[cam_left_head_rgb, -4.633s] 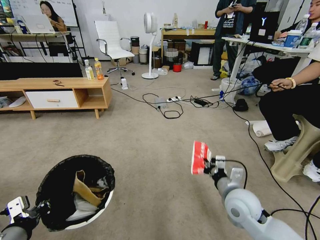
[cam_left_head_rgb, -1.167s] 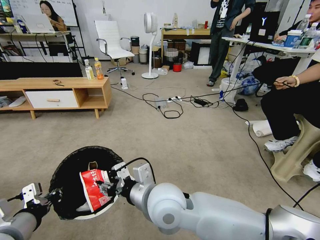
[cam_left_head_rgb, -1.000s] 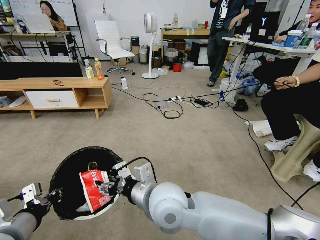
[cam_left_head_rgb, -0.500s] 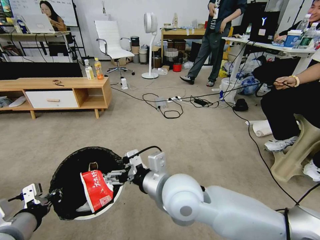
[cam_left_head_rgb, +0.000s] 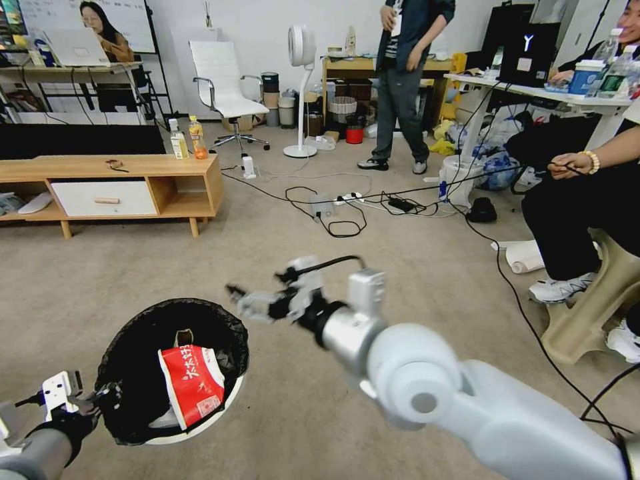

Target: Pick up the trash bin and place the garbage on the floor into it.

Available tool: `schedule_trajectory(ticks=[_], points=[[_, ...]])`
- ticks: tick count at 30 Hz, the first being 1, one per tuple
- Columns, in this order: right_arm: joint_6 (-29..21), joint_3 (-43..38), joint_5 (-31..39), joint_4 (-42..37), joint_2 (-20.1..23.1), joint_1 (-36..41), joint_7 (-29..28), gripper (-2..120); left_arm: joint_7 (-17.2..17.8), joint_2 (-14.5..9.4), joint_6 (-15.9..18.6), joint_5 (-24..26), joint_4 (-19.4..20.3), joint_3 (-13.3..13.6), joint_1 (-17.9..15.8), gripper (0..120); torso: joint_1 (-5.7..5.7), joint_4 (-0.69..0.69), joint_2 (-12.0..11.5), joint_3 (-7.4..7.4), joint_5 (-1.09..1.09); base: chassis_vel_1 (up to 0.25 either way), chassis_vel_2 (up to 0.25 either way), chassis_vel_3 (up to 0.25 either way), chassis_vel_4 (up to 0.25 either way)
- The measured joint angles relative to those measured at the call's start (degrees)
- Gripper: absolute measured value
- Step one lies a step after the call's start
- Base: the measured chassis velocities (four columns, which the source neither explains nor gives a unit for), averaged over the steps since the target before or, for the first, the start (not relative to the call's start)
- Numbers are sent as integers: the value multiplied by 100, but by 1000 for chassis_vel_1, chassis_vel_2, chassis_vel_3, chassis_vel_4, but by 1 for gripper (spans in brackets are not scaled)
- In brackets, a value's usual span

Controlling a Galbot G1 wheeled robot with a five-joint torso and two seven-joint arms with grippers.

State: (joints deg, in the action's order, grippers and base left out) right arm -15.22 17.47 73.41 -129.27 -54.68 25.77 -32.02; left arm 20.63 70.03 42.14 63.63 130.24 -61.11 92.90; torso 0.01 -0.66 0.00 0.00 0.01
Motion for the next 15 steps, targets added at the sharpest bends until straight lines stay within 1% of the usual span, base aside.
schedule_trajectory(ticks=[1, 2, 3, 4, 5, 7, 8, 9, 10, 11, 13, 14, 15], points=[[306, -183, -311, -23, 112, 146, 235, 100, 8, 9, 0, 0, 25, -56, 73, 1, 0, 2, 0, 0, 0, 0, 0, 0, 0], [306, -183, -311, -23, 112, 146, 235, 100, 8, 9, 0, 0, 25, -56, 73, 1, 0, 2, 0, 0, 0, 0, 0, 0, 0], [553, -430, -604, -54, 228, 315, 432, 100, 25, 20, 0, 1, 38, -92, 127, 1, 0, 5, 0, 0, 0, 0, 0, 0, 0], [702, -652, -748, -97, 300, 479, 564, 100, 48, 23, 0, 10, 38, -100, 146, 1, 0, 4, 0, 0, 0, 0, 0, 0, 0], [702, -652, -748, -97, 300, 479, 564, 100, 48, 23, 0, 10, 38, -100, 146, 1, 0, 4, 0, 0, 0, 0, 0, 0, 0], [934, -1224, -913, -209, 393, 801, 759, 99, 88, 27, 0, 37, 24, -114, 201, 1, 0, 0, 0, 0, 0, 0, 0, 0, 0], [934, -1224, -913, -209, 393, 801, 759, 99, 88, 27, 0, 37, 24, -114, 201, 1, 0, 0, 0, 0, 0, 0, 0, 0, 0], [992, -1415, -973, -241, 414, 904, 822, 99, 100, 32, 0, 44, 23, -123, 239, 1, 0, -2, 0, 0, 0, 0, 0, 0, 0], [1133, -1721, -1116, -261, 431, 1071, 964, 98, 115, 51, 0, 53, 24, -151, 315, 1, 0, 0, 0, 0, 0, 0, 0, 0, 0], [1133, -1721, -1116, -261, 431, 1071, 964, 98, 115, 51, 0, 53, 24, -151, 315, 1, 0, 0, 0, 0, 0, 0, 0, 0, 0], [1336, -2111, -1320, -261, 440, 1259, 1141, 97, 138, 118, 0, 63, 109, -185, 436, 1, 0, 4, 0, 0, -1, 0, 0, 0, 0], [1336, -2111, -1320, -261, 440, 1259, 1141, 97, 138, 118, 0, 63, 109, -185, 436, 1, 0, 4, 0, 0, -1, 0, 0, 0, 0], [1420, -2287, -1384, -259, 429, 1352, 1171, 96, 141, 169, 0, 69, 177, -190, 478, 1, 0, 3, 0, 0, -1, 0, 0, 0, 0]])
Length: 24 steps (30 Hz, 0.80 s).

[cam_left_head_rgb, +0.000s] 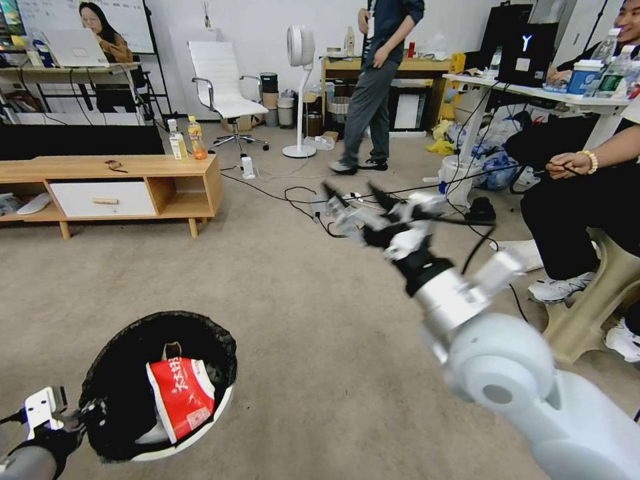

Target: Pick up the trash bin and place the garbage on the floor into it.

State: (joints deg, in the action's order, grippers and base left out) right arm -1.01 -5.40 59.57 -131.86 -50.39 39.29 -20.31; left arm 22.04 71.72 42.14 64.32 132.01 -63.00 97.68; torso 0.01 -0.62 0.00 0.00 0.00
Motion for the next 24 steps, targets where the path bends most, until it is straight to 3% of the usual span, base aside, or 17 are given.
schedule_trajectory(ticks=[3, 4, 8, 10, 16, 24], points=[[72, -242, -112, 33, -67, 124, 3, 94, -2, 116, 0, -13, 135, -35, 109, 1, 0, -4, 0, 0, 0, 0, 0, 0, 0], [137, -403, -220, 61, -121, 251, -12, 92, -3, 191, 0, -34, 208, -45, 153, 1, 0, 4, 1, 0, 1, 0, 0, 0, 0], [262, -837, -653, 112, -185, 702, -7, 89, -5, 309, 0, -78, 371, -36, 187, 1, 0, 2, 0, 0, 0, 0, 0, 0, 0], [486, -1480, -1252, 124, -138, 1473, 172, 91, -25, 384, 0, -131, 506, 3, 225, 1, 0, -6, 0, 0, 2, 0, 0, 0, 0], [738, -2201, -2164, 42, -178, 2401, 293, 98, -85, 504, 1, -288, 641, 67, 257, 1, 0, -3, 0, 0, 1, 0, 0, 0, 0], [811, -3053, -3791, -404, -813, 4154, 248, 100, -264, 763, 0, -671, 779, 162, 331, 1, 0, -1, 1, 0, -1, 0, 0, 0, 0]])
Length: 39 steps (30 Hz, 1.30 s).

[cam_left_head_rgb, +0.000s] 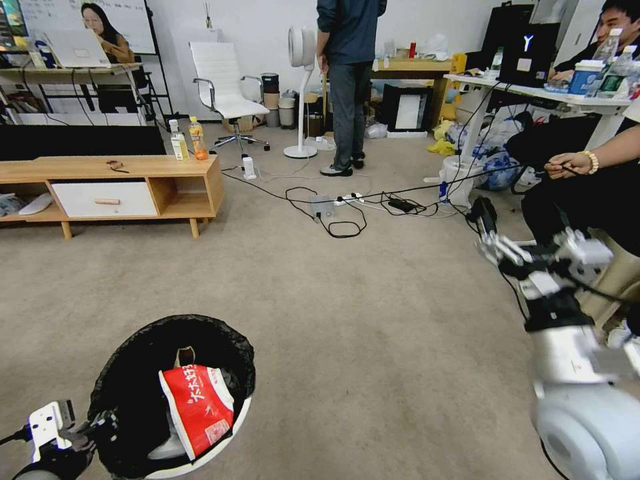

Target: Pick up the trash bin and place the garbage on the floor into it.

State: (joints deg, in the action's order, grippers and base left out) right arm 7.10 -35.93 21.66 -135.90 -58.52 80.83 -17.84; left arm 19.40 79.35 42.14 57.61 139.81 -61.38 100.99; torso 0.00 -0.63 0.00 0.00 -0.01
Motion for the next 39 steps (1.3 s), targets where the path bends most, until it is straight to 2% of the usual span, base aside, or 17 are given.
schedule_trajectory(ticks=[5, 7, 12, 19, 24, 39], points=[[16, -41, -516, -121, -346, 362, -12, 100, -37, 65, 0, -77, 9, 0, -5, 1, 0, 1, 0, 0, 0, 0, 0, 0, 0], [84, -13, -993, -124, -844, 682, -5, 100, -76, 132, 0, -153, 28, 16, -51, 1, 0, -2, 0, 0, 1, 0, 0, 0, 0], [132, 152, -1411, -35, -1197, 997, 13, 100, -119, 224, 0, -215, 35, 66, -89, 1, 0, 0, 0, 0, 0, 0, 0, 0, 0], [139, 463, -1635, 177, -1500, 1109, 32, 100, -176, 318, 0, -288, 40, 103, -116, 1, 0, 0, 0, 0, 0, 0, 0, 0, 0], [140, 582, -1673, 310, -1567, 1069, 42, 100, -277, 338, 0, -456, 8, 104, -104, 1, 0, 0, 0, 0, 0, 0, 0, 0, 0], [216, 647, -1681, 426, -1621, 1018, 120, 99, -277, 342, 0, -341, -14, 92, -93, 1, 0, -1, 0, 0, 1, 0, 0, 0, 0]])
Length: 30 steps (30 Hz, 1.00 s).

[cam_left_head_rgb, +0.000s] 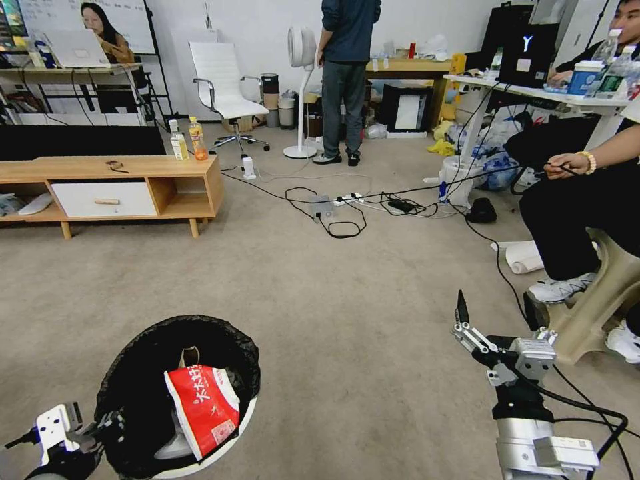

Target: Pick up the trash bin and place the garbage on the floor into it.

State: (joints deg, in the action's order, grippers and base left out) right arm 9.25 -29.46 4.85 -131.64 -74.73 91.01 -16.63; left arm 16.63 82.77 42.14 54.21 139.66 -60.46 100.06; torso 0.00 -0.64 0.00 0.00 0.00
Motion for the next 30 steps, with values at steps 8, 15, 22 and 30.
schedule_trajectory(ticks=[8, 15, 22, 30], points=[[18, 41, -6, 34, 9, -3, 13, 99, 10, 31, 0, 14, 41, -30, 32, 1, 0, 0, 0, 0, 0, 0, 0, 0, 0], [51, 46, -15, 78, 33, -20, 16, 99, 11, 87, -1, -9, 50, -34, 57, 1, 0, 1, 0, 0, 0, 32, 35, 29, 33], [89, 59, -32, 115, 38, -23, 16, 99, 8, 112, -1, -25, 55, -46, 68, 1, 0, 0, 0, 0, 0, 91, 78, 75, 90], [152, 57, -77, 159, 42, -29, 10, 99, 1, 155, -1, -74, 55, -39, 85, 1, 0, 0, 0, 0, 0, 85, 94, 89, 92]])
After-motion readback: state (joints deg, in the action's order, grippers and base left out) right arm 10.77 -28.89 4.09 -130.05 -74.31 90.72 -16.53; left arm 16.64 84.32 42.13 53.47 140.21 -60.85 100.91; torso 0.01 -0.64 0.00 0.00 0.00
